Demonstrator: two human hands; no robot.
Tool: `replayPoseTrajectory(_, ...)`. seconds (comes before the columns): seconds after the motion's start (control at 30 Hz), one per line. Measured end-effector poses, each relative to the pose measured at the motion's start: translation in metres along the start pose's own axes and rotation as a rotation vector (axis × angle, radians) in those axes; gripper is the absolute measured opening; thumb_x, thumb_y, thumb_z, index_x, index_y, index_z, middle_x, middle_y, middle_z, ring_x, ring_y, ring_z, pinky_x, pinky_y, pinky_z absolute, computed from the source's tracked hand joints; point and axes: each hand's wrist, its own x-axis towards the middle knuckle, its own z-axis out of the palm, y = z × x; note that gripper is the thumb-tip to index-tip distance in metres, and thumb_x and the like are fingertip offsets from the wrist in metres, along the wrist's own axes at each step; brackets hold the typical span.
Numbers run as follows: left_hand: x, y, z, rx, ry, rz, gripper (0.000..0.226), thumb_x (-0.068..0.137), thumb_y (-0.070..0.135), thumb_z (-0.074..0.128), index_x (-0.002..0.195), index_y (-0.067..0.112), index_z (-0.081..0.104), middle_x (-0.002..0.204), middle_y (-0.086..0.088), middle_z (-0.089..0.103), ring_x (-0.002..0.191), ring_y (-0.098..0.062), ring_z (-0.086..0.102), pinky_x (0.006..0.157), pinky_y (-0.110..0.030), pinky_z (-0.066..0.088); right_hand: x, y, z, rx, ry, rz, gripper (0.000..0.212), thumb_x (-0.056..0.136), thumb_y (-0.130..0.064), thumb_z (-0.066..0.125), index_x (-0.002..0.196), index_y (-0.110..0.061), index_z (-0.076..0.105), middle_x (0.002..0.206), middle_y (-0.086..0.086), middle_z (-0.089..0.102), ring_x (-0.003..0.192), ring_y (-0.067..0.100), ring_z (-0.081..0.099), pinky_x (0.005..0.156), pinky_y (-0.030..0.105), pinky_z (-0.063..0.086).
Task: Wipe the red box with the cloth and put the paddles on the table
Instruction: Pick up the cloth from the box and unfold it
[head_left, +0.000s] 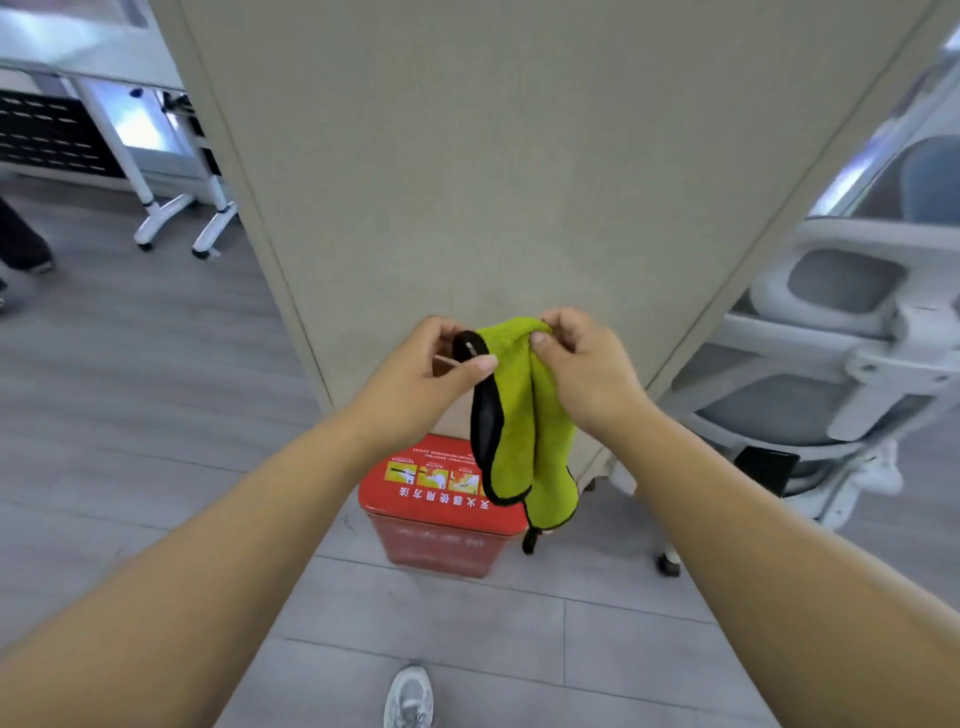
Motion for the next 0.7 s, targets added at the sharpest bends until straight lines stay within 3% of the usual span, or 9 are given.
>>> replayPoseTrajectory(0.13, -0.024, 0.007, 0.047, -0.042, -0.155, -0.143, 0.063, 0.068, 0.036, 0.079, 0.121, 0.02, 0.049, 0.106, -0.002, 0.065, 0.097, -0.013, 0.065, 0.085, -0.031, 0.054, -0.026, -0.001, -0.047, 0.037, 0.035, -0.011, 0.02, 0.095, -0.016, 0.054, 0.079, -0.025, 0.061, 0.087, 0.022, 0.066, 0.074, 0.023, 0.056, 0.078, 0.051, 0.051)
replayPoseTrajectory(0.27, -0.046, 0.011, 0.106, 0.01, -0.232, -0.126, 0.035, 0.075, 0.018, 0.077, 0.106, 0.018, 0.06, 0.1, 0.003, 0.07, 0.084, -0.003, 0.067, 0.077, -0.021, 0.054, -0.057, 0.008, -0.093, 0.054, 0.103, -0.002, 0.015, 0.093, -0.02, 0.056, 0.079, -0.023, 0.062, 0.085, 0.023, 0.064, 0.071, 0.023, 0.053, 0.073, 0.056, 0.051)
replayPoseTrajectory(0.4, -0.064, 0.022, 0.138, 0.055, -0.131, -0.089, 0.019, 0.079, 0.026, 0.073, 0.094, 0.02, 0.063, 0.088, 0.0, 0.07, 0.079, -0.013, 0.066, 0.075, -0.03, 0.053, -0.09, 0.028, -0.139, -0.001, 0.221, 0.074, 0.016, 0.092, -0.02, 0.055, 0.076, -0.021, 0.058, 0.082, 0.019, 0.063, 0.069, 0.026, 0.055, 0.075, 0.055, 0.051)
replayPoseTrajectory(0.5, -0.073, 0.041, 0.143, 0.125, -0.085, -0.043, 0.01, 0.081, 0.025, 0.072, 0.08, 0.025, 0.062, 0.071, 0.005, 0.062, 0.06, -0.003, 0.056, 0.057, -0.014, 0.044, -0.121, 0.04, -0.165, -0.035, 0.285, 0.133, 0.016, 0.094, -0.017, 0.054, 0.078, -0.019, 0.057, 0.078, 0.01, 0.06, 0.07, 0.023, 0.054, 0.072, 0.046, 0.051)
replayPoseTrajectory(0.6, -0.079, 0.063, 0.146, 0.161, -0.062, 0.009, 0.011, 0.077, 0.026, 0.075, 0.078, 0.027, 0.065, 0.077, 0.001, 0.067, 0.071, -0.014, 0.06, 0.068, -0.029, 0.047, -0.157, 0.048, -0.182, -0.026, 0.257, 0.225, 0.011, 0.093, -0.012, 0.053, 0.083, -0.01, 0.057, 0.077, 0.009, 0.055, 0.071, 0.021, 0.05, 0.067, 0.038, 0.045)
replayPoseTrajectory(0.7, -0.09, 0.085, 0.154, 0.182, -0.133, 0.071, 0.013, 0.076, 0.026, 0.076, 0.069, 0.028, 0.064, 0.066, 0.011, 0.062, 0.067, -0.01, 0.055, 0.067, -0.029, 0.041, -0.191, 0.049, -0.193, 0.104, 0.248, 0.322, 0.011, 0.087, -0.002, 0.052, 0.08, -0.009, 0.058, 0.078, 0.012, 0.058, 0.077, 0.027, 0.056, 0.08, 0.051, 0.051)
